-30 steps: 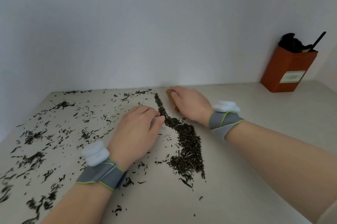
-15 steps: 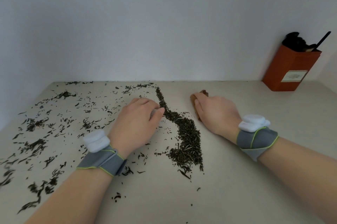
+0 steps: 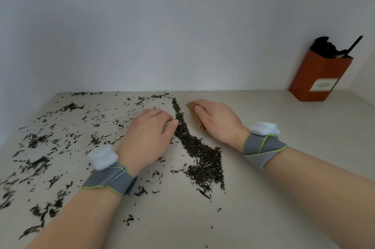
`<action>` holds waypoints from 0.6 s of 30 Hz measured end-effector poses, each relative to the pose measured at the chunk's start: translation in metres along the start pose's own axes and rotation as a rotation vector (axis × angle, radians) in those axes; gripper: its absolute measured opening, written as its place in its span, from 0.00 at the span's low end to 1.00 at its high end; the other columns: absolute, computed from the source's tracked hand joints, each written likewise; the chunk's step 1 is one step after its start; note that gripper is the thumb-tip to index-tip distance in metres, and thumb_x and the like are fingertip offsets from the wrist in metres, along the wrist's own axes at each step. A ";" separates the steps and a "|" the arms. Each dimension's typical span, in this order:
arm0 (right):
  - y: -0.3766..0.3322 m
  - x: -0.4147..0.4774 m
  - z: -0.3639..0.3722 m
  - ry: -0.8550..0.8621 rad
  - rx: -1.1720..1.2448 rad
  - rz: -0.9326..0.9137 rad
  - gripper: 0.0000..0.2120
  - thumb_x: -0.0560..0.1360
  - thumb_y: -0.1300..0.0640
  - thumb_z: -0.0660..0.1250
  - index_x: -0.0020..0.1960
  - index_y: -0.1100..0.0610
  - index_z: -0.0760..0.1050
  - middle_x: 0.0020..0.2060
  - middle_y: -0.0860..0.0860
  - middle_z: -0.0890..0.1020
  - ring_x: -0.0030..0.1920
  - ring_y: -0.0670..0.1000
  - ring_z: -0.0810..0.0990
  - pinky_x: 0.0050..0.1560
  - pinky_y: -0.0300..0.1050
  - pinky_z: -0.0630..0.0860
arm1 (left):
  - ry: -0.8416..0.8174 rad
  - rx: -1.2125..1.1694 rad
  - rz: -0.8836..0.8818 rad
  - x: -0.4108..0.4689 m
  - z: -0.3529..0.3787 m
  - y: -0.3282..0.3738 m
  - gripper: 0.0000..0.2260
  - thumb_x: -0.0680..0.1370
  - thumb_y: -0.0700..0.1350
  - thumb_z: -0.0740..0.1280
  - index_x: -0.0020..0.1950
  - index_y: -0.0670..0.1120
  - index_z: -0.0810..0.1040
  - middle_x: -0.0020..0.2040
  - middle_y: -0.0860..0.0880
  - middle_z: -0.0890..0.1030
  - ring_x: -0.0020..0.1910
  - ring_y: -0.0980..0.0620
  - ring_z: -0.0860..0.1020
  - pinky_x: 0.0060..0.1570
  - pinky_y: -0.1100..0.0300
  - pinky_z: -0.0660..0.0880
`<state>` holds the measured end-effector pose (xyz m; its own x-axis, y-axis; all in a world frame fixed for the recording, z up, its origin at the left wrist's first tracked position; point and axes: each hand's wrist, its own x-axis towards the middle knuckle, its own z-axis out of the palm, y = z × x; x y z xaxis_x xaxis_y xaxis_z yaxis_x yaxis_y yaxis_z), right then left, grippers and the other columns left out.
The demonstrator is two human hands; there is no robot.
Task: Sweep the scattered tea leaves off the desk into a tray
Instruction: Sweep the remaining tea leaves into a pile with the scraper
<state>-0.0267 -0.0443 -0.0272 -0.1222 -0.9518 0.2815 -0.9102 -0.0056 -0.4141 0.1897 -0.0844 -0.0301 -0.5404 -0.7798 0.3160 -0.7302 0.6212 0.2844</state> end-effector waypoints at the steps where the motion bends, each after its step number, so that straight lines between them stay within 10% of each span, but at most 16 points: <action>1: 0.007 -0.004 -0.006 0.014 0.030 0.027 0.18 0.83 0.43 0.50 0.65 0.42 0.74 0.51 0.48 0.85 0.50 0.55 0.82 0.53 0.53 0.78 | 0.001 0.002 0.001 0.000 0.000 0.000 0.20 0.85 0.58 0.55 0.65 0.51 0.80 0.63 0.55 0.80 0.64 0.52 0.73 0.65 0.52 0.71; 18: 0.015 -0.050 -0.001 0.037 -0.444 -0.114 0.16 0.85 0.47 0.46 0.64 0.48 0.69 0.34 0.48 0.77 0.32 0.57 0.76 0.32 0.48 0.70 | 0.002 -0.015 0.005 -0.001 -0.002 -0.001 0.22 0.84 0.59 0.54 0.65 0.49 0.80 0.63 0.53 0.81 0.65 0.50 0.73 0.67 0.47 0.72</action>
<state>-0.0347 0.0040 -0.0464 -0.0181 -0.9409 0.3381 -0.9991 0.0301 0.0304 0.1916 -0.0844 -0.0292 -0.5430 -0.7768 0.3190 -0.7212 0.6260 0.2966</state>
